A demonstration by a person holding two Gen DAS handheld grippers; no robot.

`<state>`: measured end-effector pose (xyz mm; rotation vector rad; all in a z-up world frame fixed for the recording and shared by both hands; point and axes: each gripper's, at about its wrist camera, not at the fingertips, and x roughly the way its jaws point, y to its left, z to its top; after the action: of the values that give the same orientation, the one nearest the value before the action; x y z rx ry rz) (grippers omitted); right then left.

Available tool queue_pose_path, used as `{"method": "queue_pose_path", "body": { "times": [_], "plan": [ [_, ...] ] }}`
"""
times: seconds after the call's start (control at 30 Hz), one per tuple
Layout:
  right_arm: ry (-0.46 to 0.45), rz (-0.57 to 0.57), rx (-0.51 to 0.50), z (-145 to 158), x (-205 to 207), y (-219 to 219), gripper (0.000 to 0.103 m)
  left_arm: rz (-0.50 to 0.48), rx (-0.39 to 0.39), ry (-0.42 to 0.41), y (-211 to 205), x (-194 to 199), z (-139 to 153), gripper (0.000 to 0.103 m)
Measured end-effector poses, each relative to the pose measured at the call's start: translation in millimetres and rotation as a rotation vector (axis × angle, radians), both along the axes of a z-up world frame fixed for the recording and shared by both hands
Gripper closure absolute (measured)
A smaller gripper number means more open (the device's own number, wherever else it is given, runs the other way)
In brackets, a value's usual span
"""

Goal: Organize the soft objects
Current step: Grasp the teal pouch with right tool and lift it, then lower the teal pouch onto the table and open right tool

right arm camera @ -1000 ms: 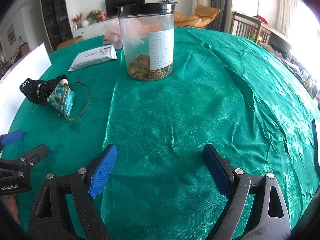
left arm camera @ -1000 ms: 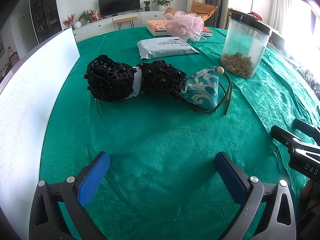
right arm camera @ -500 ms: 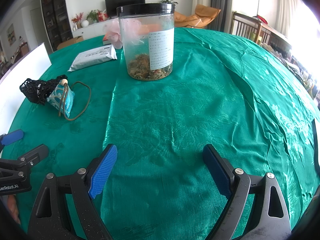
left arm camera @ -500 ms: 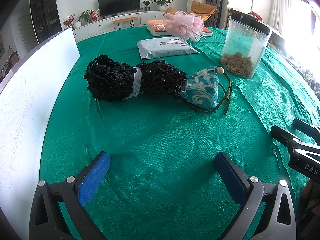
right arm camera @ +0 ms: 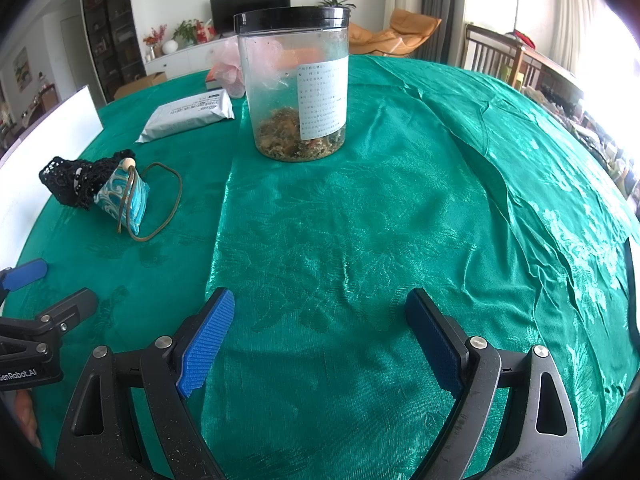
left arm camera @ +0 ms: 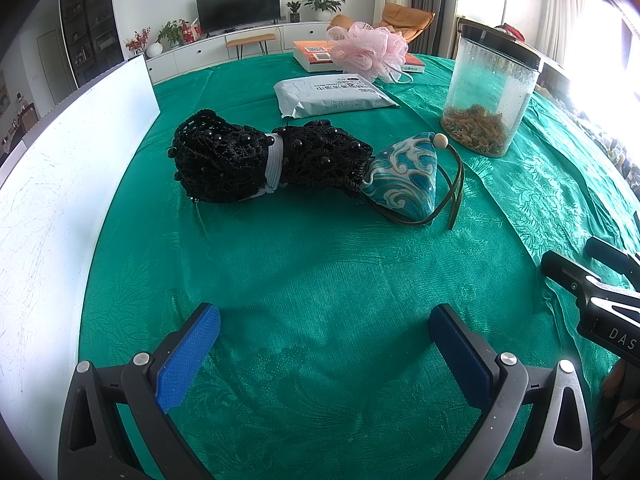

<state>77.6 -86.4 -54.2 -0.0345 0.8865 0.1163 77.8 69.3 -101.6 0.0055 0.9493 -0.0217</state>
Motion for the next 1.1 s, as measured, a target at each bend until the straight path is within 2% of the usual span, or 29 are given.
{"method": "queue_pose_path", "body": {
  "times": [0.23, 0.4, 0.5, 0.53, 0.67, 0.77, 0.8, 0.83, 0.87, 0.93, 1.03, 1.1],
  "plan": [
    [0.000, 0.000, 0.000, -0.1, 0.2, 0.3, 0.013, -0.003, 0.000, 0.001, 0.2, -0.6, 0.0, 0.000],
    [-0.004, 0.030, 0.028, 1.4, -1.2, -1.7, 0.013, -0.052, 0.007, 0.007, 5.8, -12.5, 1.4, 0.000],
    [-0.010, 0.165, 0.213, 11.1, -0.5, 3.5, 0.014, -0.033, -0.005, -0.010, 12.9, -20.3, 1.2, 0.000],
    [-0.017, 0.216, 0.231, 15.4, 3.0, 13.2, 0.014, -0.030, -0.001, -0.011, 12.4, -19.3, 0.9, 0.000],
    [-0.010, 0.442, 0.158, 22.8, 37.5, 70.7, 0.017, -0.021, -0.001, -0.008, 11.4, -17.6, 0.6, 0.000],
    [0.008, 0.503, 0.077, 16.8, 66.6, 104.8, 0.017, -0.021, -0.003, -0.008, 11.3, -18.5, 0.2, 0.000],
    [0.022, 0.532, 0.088, 16.1, 72.6, 112.2, 0.022, -0.021, -0.003, -0.008, 11.2, -18.5, 0.2, 0.000],
    [0.045, 0.566, 0.113, 15.5, 76.5, 117.4, 0.062, -0.021, -0.004, -0.008, 11.1, -18.6, 0.1, 0.000],
    [0.056, 0.565, 0.119, 15.7, 77.1, 118.3, 0.066, -0.021, -0.004, -0.008, 10.9, -18.6, 0.0, 0.000],
    [0.052, 0.535, 0.141, 16.4, 70.8, 105.6, 0.068, -0.021, -0.004, -0.008, 11.0, -18.5, 0.0, 0.000],
    [0.066, 0.426, 0.191, 13.8, 53.0, 56.5, 0.068, -0.020, -0.004, -0.009, 11.1, -18.5, 0.0, 0.000],
    [0.032, 0.323, 0.189, 15.3, 39.4, 16.6, 0.068, -0.020, -0.003, -0.009, 11.0, -18.6, 0.0, 0.000]
  ]
}}
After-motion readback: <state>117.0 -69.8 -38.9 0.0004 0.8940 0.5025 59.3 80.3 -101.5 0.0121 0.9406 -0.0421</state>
